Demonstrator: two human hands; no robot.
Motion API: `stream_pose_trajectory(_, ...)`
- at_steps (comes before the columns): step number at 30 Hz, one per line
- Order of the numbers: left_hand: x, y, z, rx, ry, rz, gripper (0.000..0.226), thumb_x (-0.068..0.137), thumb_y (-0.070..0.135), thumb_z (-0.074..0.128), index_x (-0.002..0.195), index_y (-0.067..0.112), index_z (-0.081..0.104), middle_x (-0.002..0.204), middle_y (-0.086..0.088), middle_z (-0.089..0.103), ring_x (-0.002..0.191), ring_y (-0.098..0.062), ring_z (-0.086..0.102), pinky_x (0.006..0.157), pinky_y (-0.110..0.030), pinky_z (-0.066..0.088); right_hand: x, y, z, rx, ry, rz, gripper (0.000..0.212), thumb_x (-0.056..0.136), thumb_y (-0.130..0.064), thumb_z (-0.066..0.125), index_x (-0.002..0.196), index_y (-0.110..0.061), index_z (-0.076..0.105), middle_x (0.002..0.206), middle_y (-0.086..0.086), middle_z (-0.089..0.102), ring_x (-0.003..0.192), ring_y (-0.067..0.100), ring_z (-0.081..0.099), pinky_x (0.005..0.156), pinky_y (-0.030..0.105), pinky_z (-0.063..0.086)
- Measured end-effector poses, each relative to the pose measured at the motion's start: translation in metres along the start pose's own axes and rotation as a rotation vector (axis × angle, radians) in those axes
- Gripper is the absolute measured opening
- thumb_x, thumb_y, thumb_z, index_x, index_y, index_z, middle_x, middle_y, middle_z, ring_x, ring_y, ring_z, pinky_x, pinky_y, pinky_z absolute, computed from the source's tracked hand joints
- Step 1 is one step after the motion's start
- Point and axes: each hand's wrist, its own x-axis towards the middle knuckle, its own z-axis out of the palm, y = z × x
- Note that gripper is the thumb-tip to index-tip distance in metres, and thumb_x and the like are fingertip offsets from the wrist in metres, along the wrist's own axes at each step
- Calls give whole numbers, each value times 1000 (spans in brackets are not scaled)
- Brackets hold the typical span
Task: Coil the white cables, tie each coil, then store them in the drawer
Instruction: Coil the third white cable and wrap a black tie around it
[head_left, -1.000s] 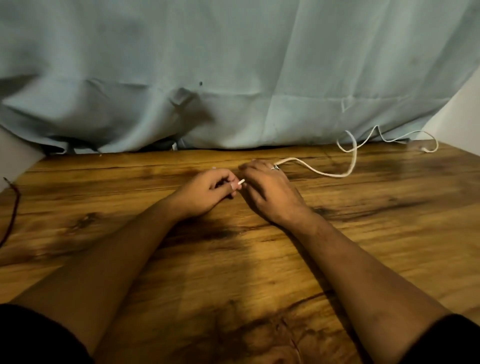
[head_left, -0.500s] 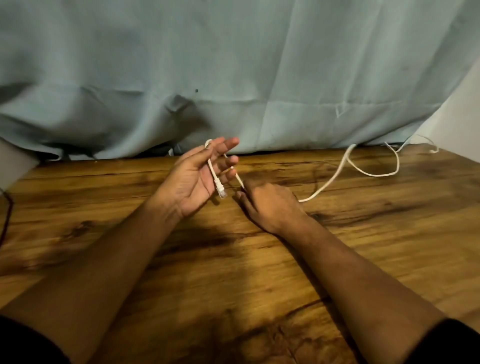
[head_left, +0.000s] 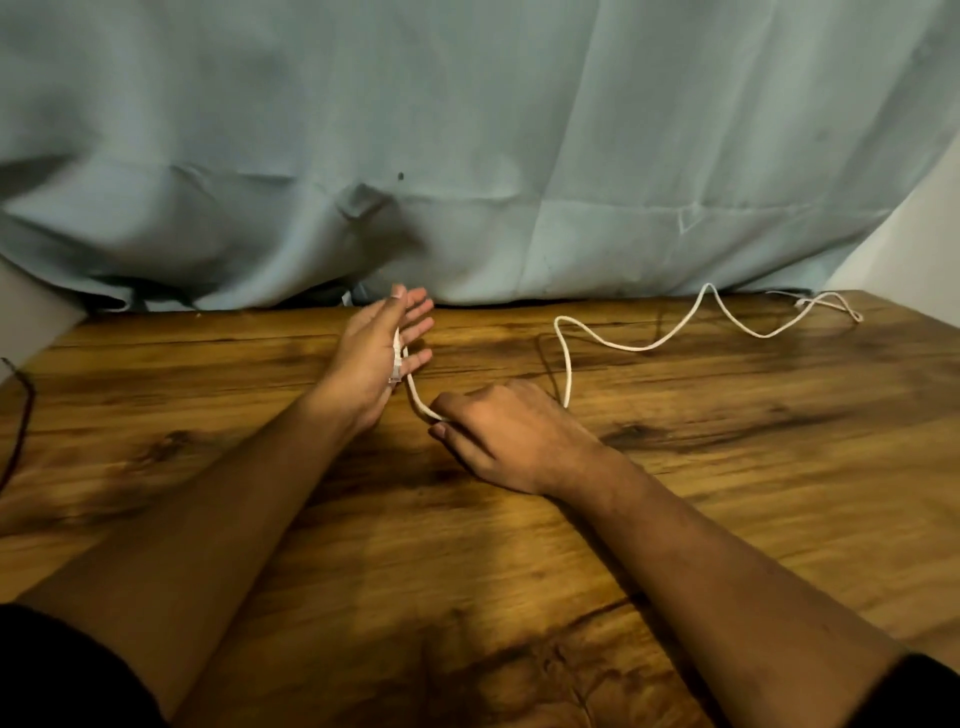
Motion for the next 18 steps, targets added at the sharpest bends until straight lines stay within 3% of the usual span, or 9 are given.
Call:
stream_pose_trajectory(5, 1, -12, -4, 143, -60, -25, 42, 106, 32, 51, 144, 15, 53, 143, -1, 59, 133, -20, 57, 100, -35, 52, 3, 4, -5, 56, 96, 7, 21, 104, -33, 49, 116, -20, 59, 100, 7, 73, 88, 34, 69, 65, 39, 46)
stream_pose_trajectory(9, -7, -14, -5, 259, -142, 41, 45, 105, 38, 49, 147, 20, 52, 142, 1, 60, 114, -8, 69, 82, -21, 57, 0, 4, -14, 88, 174, 36, 30, 102, -36, 44, 118, -17, 62, 108, 5, 73, 92, 28, 69, 70, 40, 54)
stream_pose_trajectory(12, -8, -12, -8, 369, -161, 106, 40, 105, 46, 48, 140, 30, 59, 125, -1, 72, 113, -28, 71, 90, -42, 59, 3, 5, -20, 96, 240, 69, 31, 103, -37, 45, 115, -17, 64, 111, 3, 72, 94, 24, 69, 72, 38, 57)
stream_pose_trajectory(13, -9, -11, -7, 390, -173, 127, 38, 106, 46, 47, 137, 31, 62, 118, -7, 74, 104, -34, 72, 85, -46, 59, 4, 5, -20, 97, 266, 79, 29, 103, -36, 48, 116, -16, 65, 111, 3, 71, 94, 22, 68, 73, 35, 56)
stream_pose_trajectory(15, -13, -12, -3, 404, -200, 157, 34, 108, 44, 45, 122, 29, 72, 92, -21, 71, 65, -31, 69, 59, -36, 56, 2, 7, -19, 100, 325, 110, 25, 103, -33, 55, 117, -16, 67, 108, 2, 70, 91, 18, 66, 73, 30, 51)
stream_pose_trajectory(16, -16, -11, 0, 408, -216, 162, 36, 108, 44, 44, 105, 28, 76, 75, -20, 66, 49, -25, 59, 49, -30, 48, 1, 8, -19, 92, 350, 133, 25, 103, -32, 56, 118, -15, 68, 106, 2, 69, 88, 17, 65, 73, 28, 49)
stream_pose_trajectory(18, -19, -8, 5, 383, -277, 110, 53, 108, 45, 41, 71, 26, 73, 54, -12, 55, 38, -19, 42, 46, -28, 33, 0, 11, -19, 83, 404, 177, 26, 103, -31, 57, 120, -15, 69, 102, 2, 67, 84, 19, 64, 70, 27, 46)
